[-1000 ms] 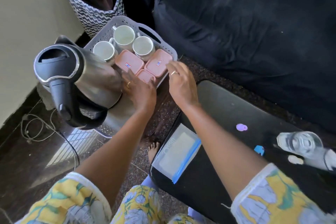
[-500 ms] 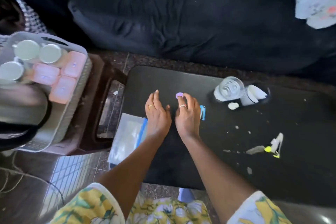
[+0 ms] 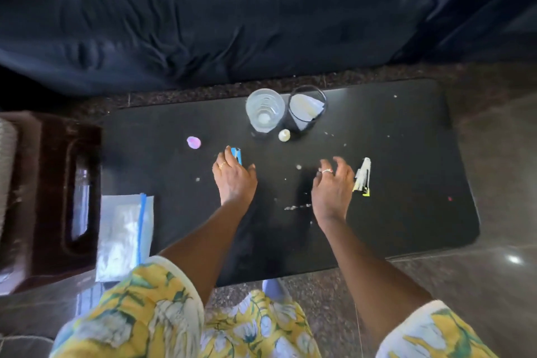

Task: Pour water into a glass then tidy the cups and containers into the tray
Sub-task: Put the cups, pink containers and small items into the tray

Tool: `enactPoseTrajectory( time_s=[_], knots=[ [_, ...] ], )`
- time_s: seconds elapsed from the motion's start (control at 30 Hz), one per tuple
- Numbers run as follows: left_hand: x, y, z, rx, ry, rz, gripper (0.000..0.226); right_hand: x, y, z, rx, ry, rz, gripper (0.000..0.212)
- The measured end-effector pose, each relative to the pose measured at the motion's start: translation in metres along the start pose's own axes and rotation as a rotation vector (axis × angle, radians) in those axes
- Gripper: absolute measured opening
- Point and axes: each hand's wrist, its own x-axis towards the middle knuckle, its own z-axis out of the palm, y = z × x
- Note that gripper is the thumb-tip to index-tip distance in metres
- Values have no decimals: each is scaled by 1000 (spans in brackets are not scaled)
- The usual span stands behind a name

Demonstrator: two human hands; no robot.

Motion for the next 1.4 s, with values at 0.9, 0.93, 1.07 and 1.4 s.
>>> enactPoseTrajectory(
  time_s=[0.9,0.93,1.07,1.4],
  knots=[
    [-18,-53,-36,-307,167,-359,44,-26,-95,44,352,-297,-135,20],
    [-19,-65,-47,-337,205,-368,44,-32,-117,44,396,-351,-149,20],
    [-22,-118,-101,-420,378,-416,45,-54,-206,42,563,-600,-221,16],
    [-36,-268,-235,-389,805,-614,41,-127,-410,37,896,-1165,-220,14]
  ],
)
